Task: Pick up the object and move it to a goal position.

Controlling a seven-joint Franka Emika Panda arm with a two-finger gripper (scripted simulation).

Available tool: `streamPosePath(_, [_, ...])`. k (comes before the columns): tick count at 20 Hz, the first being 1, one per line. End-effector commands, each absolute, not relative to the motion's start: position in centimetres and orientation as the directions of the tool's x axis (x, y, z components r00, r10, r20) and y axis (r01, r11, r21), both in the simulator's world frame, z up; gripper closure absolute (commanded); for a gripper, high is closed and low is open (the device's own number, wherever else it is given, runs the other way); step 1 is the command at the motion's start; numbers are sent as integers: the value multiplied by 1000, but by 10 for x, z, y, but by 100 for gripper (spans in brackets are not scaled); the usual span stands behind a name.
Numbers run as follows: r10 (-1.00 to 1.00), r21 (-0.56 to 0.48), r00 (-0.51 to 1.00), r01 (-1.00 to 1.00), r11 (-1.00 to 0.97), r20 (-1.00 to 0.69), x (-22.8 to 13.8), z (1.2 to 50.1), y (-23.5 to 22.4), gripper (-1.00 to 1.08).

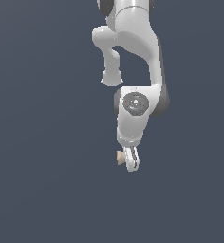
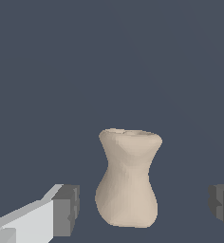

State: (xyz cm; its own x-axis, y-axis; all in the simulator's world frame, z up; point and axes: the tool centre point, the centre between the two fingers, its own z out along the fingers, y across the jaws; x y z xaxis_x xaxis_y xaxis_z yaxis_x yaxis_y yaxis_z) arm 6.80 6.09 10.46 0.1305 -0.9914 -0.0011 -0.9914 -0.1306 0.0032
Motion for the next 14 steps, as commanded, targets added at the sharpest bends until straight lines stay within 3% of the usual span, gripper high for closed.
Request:
streamPosePath(1, [-995, 2, 100, -995, -100, -1, 70, 104, 62, -92])
streamPosePath(14, [-997, 0, 72, -997, -72, 0, 71, 92, 64, -92])
